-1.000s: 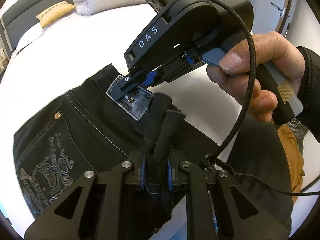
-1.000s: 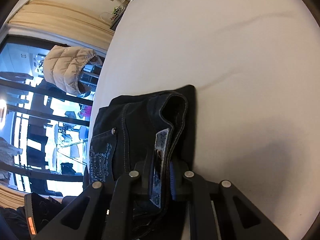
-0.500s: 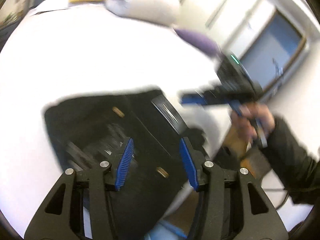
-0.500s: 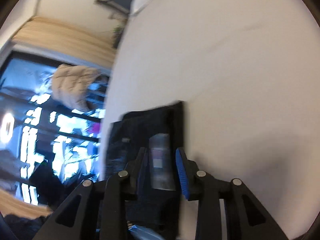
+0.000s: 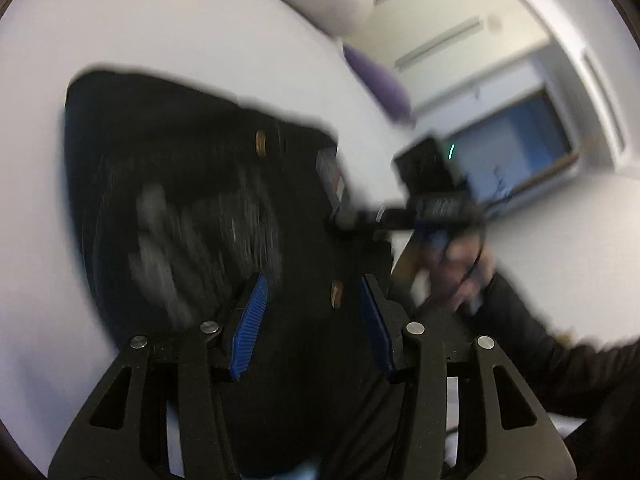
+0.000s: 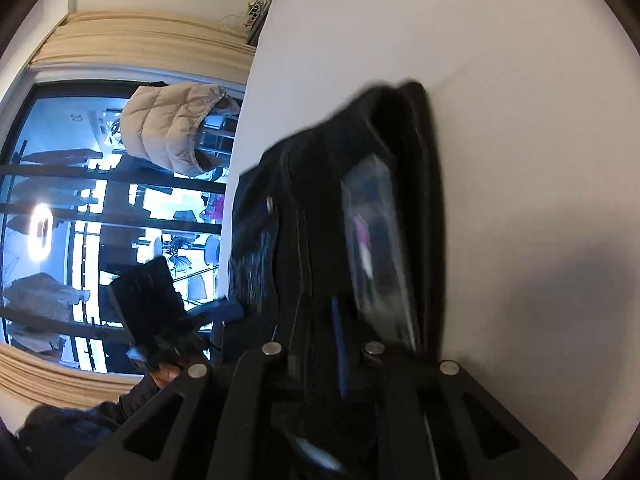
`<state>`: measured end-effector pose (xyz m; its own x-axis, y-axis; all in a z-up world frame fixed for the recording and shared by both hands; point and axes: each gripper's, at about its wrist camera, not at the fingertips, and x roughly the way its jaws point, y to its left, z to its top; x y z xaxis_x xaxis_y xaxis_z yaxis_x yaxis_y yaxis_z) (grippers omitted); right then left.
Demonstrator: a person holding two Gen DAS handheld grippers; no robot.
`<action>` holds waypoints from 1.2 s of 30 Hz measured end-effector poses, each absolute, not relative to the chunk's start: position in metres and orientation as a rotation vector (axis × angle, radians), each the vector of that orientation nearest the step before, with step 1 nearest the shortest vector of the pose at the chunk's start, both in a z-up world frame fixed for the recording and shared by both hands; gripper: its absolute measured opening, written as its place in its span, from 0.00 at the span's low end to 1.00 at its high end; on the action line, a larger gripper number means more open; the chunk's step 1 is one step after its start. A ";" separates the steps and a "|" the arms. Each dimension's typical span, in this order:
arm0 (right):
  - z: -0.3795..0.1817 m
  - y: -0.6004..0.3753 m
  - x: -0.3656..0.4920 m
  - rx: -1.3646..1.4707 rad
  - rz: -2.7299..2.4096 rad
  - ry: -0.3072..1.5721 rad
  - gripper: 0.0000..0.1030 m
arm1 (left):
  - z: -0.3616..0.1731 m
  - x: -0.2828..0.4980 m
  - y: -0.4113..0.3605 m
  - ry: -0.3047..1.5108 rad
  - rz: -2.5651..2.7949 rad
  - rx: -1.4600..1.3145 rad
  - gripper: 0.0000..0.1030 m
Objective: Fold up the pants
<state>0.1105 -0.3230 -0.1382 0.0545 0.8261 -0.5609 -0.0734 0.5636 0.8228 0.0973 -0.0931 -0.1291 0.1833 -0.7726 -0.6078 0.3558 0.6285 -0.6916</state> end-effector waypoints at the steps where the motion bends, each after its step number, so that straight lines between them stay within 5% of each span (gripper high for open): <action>1: -0.139 -0.327 0.103 0.735 0.778 1.348 0.12 | -0.131 0.086 -0.093 1.114 -0.825 -0.417 0.44; 9: -0.128 -0.346 0.057 0.791 0.799 1.261 0.27 | -0.150 0.056 -0.076 1.131 -0.861 -0.454 0.44; 11: -0.137 -0.349 0.057 0.791 0.774 1.272 0.22 | -0.149 0.064 -0.083 1.145 -0.859 -0.459 0.44; 13: -0.143 -0.347 0.061 0.784 0.752 1.277 0.00 | -0.148 0.069 -0.087 1.129 -0.876 -0.447 0.44; 18: -0.150 -0.358 0.055 0.823 0.779 1.241 0.02 | -0.139 0.068 -0.064 1.110 -0.907 -0.562 0.33; 20: -0.131 -0.360 0.050 0.800 0.795 1.177 0.35 | -0.119 0.062 -0.059 1.086 -0.888 -0.531 0.35; 21: -0.119 -0.366 0.047 0.830 0.811 1.121 0.66 | -0.107 0.059 -0.055 1.056 -0.882 -0.501 0.47; 22: -0.111 -0.372 0.047 0.844 0.807 1.077 0.85 | -0.094 0.057 -0.047 1.011 -0.872 -0.487 0.56; 23: -0.102 -0.379 0.049 0.846 0.791 1.021 0.89 | -0.087 0.058 -0.039 0.973 -0.850 -0.493 0.74; 24: -0.098 -0.384 0.051 0.836 0.775 1.000 0.90 | -0.081 0.061 -0.030 0.941 -0.820 -0.511 0.81; 31: -0.131 -0.383 0.111 0.831 0.705 1.191 0.70 | -0.125 0.113 0.022 0.996 -0.703 -0.785 0.81; 36: -0.131 -0.392 0.132 0.846 0.703 1.211 0.66 | -0.144 0.131 0.022 1.050 -0.725 -0.827 0.81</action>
